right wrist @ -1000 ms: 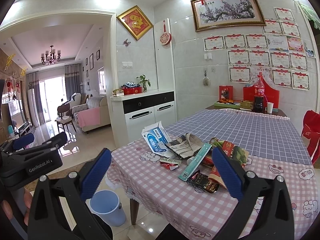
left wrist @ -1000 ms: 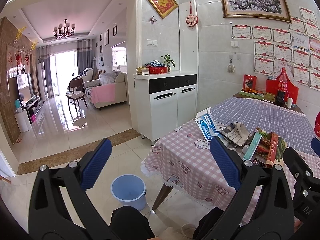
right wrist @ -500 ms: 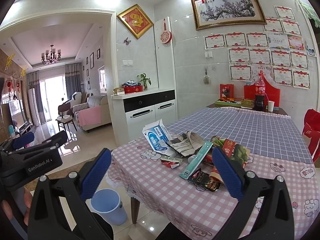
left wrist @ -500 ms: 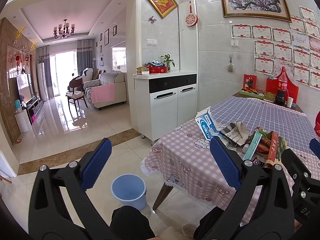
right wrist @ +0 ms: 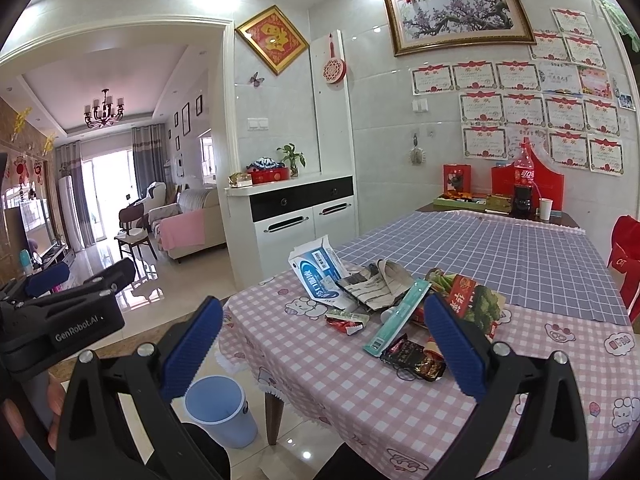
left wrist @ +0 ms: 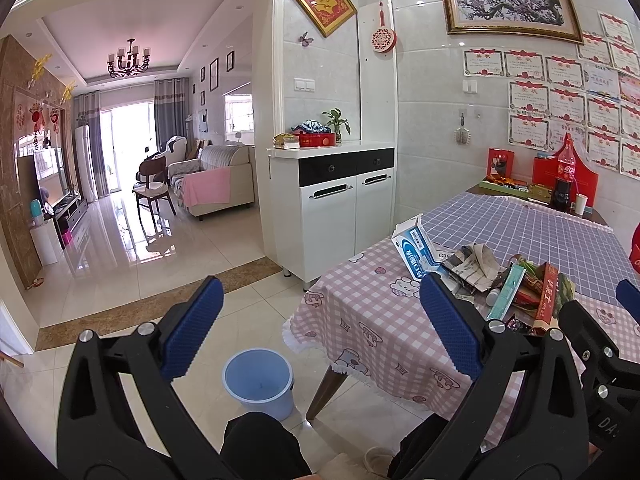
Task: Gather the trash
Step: 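Grasp the red-brown snack box with the right tool while the left tool grasps the teal toothpaste tube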
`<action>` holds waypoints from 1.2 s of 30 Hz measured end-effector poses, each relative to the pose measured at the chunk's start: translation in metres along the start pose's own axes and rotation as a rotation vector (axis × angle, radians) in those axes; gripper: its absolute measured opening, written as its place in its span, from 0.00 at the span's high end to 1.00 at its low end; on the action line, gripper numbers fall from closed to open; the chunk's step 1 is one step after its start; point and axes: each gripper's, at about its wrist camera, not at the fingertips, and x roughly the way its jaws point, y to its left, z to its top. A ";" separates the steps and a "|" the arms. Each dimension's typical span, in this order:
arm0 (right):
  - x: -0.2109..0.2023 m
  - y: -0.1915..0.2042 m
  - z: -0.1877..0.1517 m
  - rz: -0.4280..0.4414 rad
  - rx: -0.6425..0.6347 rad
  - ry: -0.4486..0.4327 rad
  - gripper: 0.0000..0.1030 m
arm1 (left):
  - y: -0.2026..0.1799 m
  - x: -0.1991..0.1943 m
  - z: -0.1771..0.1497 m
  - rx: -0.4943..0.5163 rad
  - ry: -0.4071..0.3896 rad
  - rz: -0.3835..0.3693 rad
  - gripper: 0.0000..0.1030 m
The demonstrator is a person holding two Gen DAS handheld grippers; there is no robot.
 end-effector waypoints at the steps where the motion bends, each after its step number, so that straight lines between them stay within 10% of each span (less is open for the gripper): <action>1: 0.000 0.000 0.001 0.000 0.000 0.000 0.04 | 0.000 0.000 0.000 -0.001 0.000 0.000 0.06; 19: 0.042 -0.034 -0.017 -0.018 0.080 0.052 0.04 | -0.009 0.041 -0.010 0.046 0.078 0.004 0.06; 36: 0.136 -0.150 -0.044 -0.331 0.194 0.247 0.04 | -0.126 0.166 -0.037 0.167 0.377 -0.335 0.06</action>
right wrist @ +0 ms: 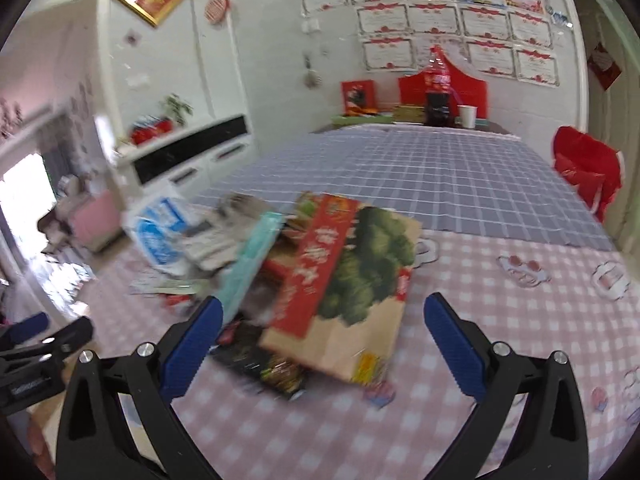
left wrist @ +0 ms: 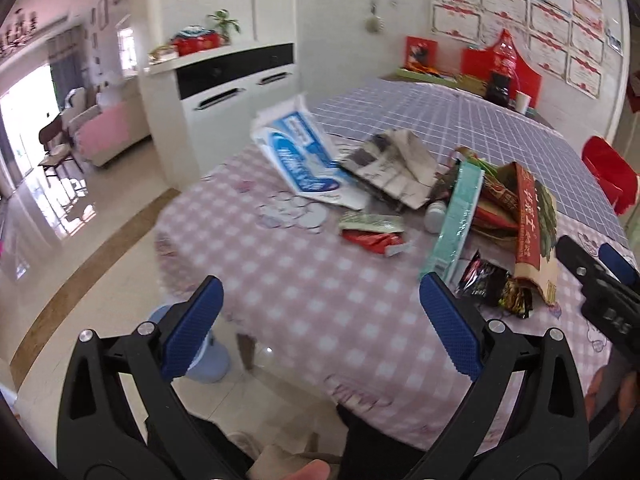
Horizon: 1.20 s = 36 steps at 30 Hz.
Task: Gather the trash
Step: 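Grasp the red-brown snack box with the right tool while the left tool grasps the teal toothpaste tube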
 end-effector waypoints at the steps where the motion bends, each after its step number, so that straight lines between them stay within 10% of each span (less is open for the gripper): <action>1: 0.010 -0.001 0.003 -0.025 0.002 0.015 0.04 | -0.004 0.006 0.003 0.006 0.008 -0.014 0.06; 14: 0.069 0.040 0.006 -0.211 -0.115 0.170 0.04 | -0.008 0.055 0.024 0.025 0.060 -0.043 0.06; 21: 0.085 0.007 0.006 -0.259 -0.045 0.235 0.05 | -0.044 0.064 0.030 0.105 0.081 -0.176 0.06; 24: 0.079 -0.003 0.009 -0.254 -0.030 0.220 0.37 | -0.065 0.075 0.035 0.136 0.104 -0.231 0.06; 36: 0.054 -0.040 0.023 -0.146 0.036 0.125 0.59 | -0.103 0.123 0.043 0.207 0.204 -0.187 0.19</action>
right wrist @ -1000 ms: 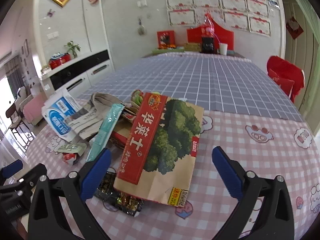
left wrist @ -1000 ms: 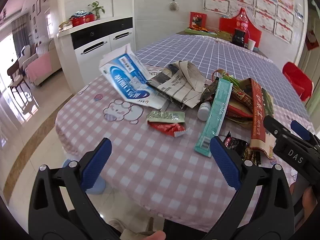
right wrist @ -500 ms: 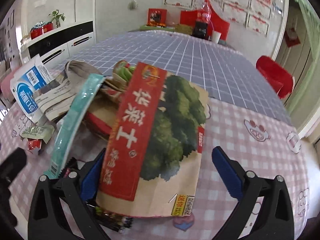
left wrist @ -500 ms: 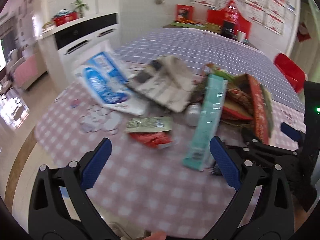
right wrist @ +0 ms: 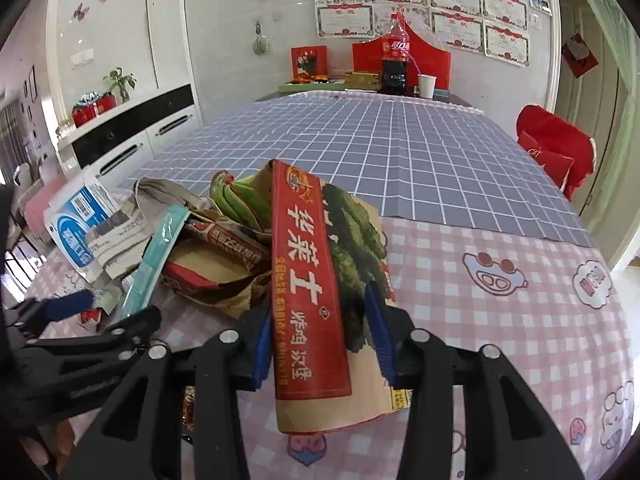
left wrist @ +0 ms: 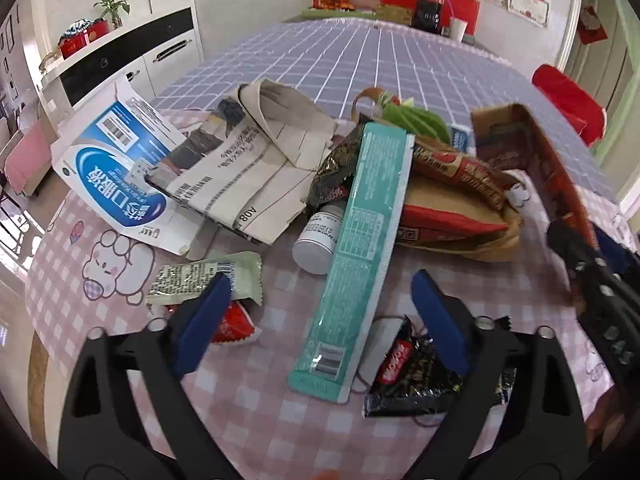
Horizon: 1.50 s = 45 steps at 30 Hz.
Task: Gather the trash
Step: 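Grasp the red-brown snack box with the right tool while the left tool grasps the teal toothpaste tube, then carry both items to the blue wastebasket and open the left tool over it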
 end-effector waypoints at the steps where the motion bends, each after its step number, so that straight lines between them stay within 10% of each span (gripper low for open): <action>1: 0.000 -0.001 -0.001 0.007 0.001 0.002 0.59 | -0.002 0.003 0.001 0.008 0.005 0.012 0.20; 6: -0.002 -0.006 -0.004 0.036 0.004 -0.017 0.62 | -0.003 0.007 0.003 -0.004 0.026 -0.054 0.69; 13: -0.023 -0.024 -0.001 0.021 0.034 -0.100 0.85 | -0.001 -0.017 0.000 -0.038 -0.068 -0.113 0.74; 27: -0.122 0.017 0.019 0.146 -0.043 -0.342 0.85 | 0.038 -0.124 -0.014 -0.136 -0.325 -0.254 0.75; 33: -0.138 0.099 0.025 0.399 -0.137 -0.321 0.85 | 0.110 -0.167 -0.048 -0.242 -0.388 -0.167 0.75; 45: -0.122 0.348 -0.014 0.871 -0.412 -0.089 0.85 | 0.297 -0.192 -0.140 -0.577 -0.321 0.248 0.75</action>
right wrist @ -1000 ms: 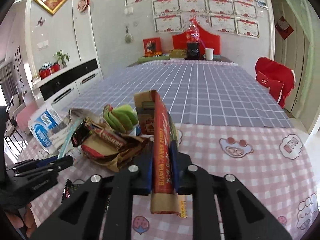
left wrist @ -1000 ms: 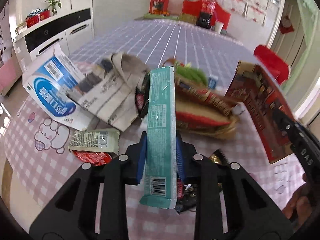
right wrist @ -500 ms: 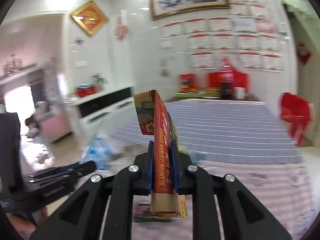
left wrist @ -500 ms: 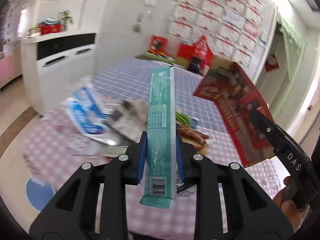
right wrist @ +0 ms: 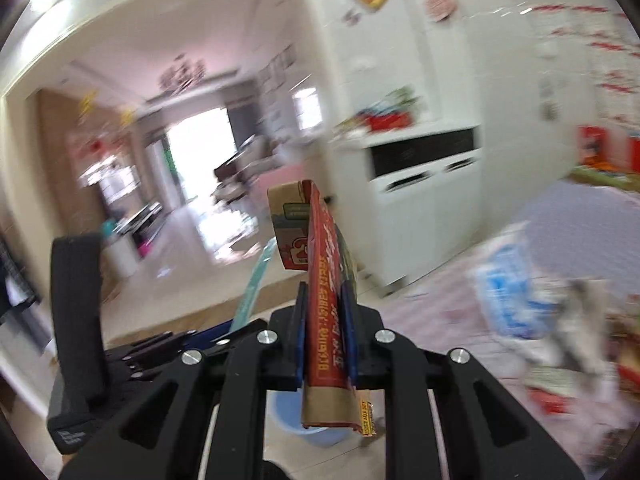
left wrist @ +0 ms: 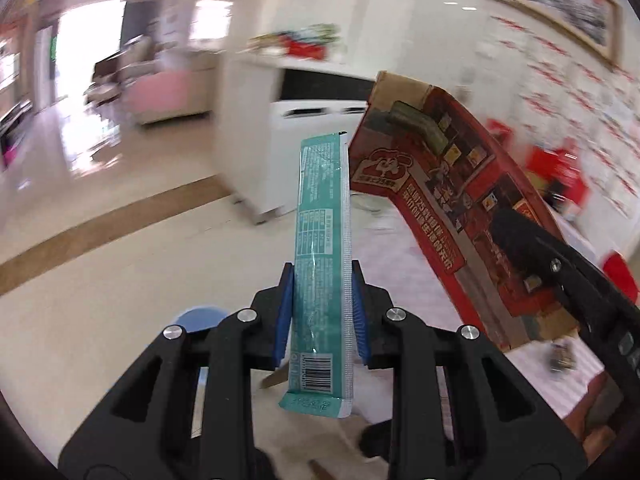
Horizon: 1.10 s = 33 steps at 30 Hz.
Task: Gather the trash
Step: 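Carry both items to the blue wastebasket and open the left tool over it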
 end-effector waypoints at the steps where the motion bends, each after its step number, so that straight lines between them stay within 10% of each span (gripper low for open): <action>1: 0.013 0.008 -0.002 0.018 -0.007 0.020 0.85 | 0.017 0.007 -0.001 -0.026 0.011 0.035 0.75; 8: 0.150 0.037 -0.027 0.106 0.003 0.250 0.85 | 0.102 0.086 -0.024 -0.146 0.163 0.223 0.75; 15: 0.247 0.028 -0.066 0.060 0.030 0.402 0.85 | 0.145 0.177 -0.037 -0.200 0.332 0.247 0.74; 20: 0.276 0.026 -0.082 0.018 0.032 0.434 0.85 | 0.172 0.226 -0.032 -0.269 0.379 0.240 0.69; 22: 0.289 0.025 -0.086 0.009 0.032 0.442 0.85 | 0.180 0.231 -0.029 -0.294 0.374 0.258 0.34; 33: 0.323 0.034 -0.115 0.041 0.033 0.512 0.85 | 0.218 0.226 -0.056 -0.344 0.374 0.312 0.33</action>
